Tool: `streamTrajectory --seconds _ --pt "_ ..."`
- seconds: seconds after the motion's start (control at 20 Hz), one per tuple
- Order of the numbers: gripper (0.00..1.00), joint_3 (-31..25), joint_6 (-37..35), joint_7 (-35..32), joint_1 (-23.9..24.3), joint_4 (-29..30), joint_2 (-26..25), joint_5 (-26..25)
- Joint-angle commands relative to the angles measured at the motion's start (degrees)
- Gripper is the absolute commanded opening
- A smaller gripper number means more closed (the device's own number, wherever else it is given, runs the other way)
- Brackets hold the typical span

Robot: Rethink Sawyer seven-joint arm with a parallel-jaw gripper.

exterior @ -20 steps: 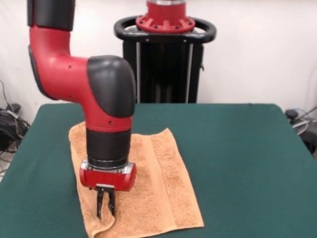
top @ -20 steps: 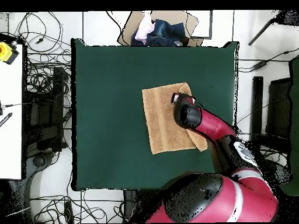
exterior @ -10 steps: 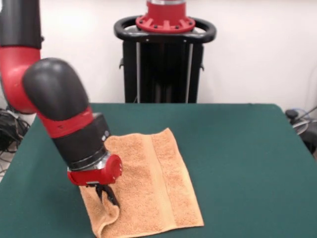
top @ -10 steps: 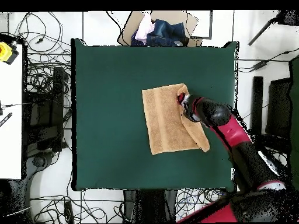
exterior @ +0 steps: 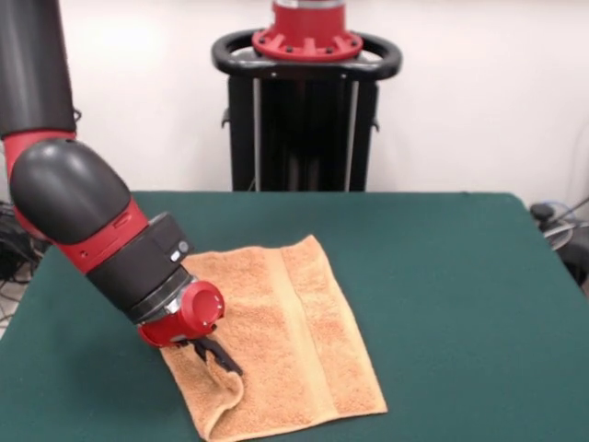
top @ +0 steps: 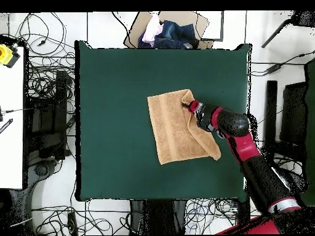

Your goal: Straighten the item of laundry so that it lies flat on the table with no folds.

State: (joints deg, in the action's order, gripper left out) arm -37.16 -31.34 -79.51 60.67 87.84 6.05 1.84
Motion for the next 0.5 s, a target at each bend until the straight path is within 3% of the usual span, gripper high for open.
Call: streamTrajectory --seconds 0.05,0.5 --pt "0.00 -7.56 -7.25 9.16 -1.60 5.55 -9.69 -3.53" --pt "0.00 -7.50 -2.69 7.18 -0.70 6.20 -9.44 -7.38"
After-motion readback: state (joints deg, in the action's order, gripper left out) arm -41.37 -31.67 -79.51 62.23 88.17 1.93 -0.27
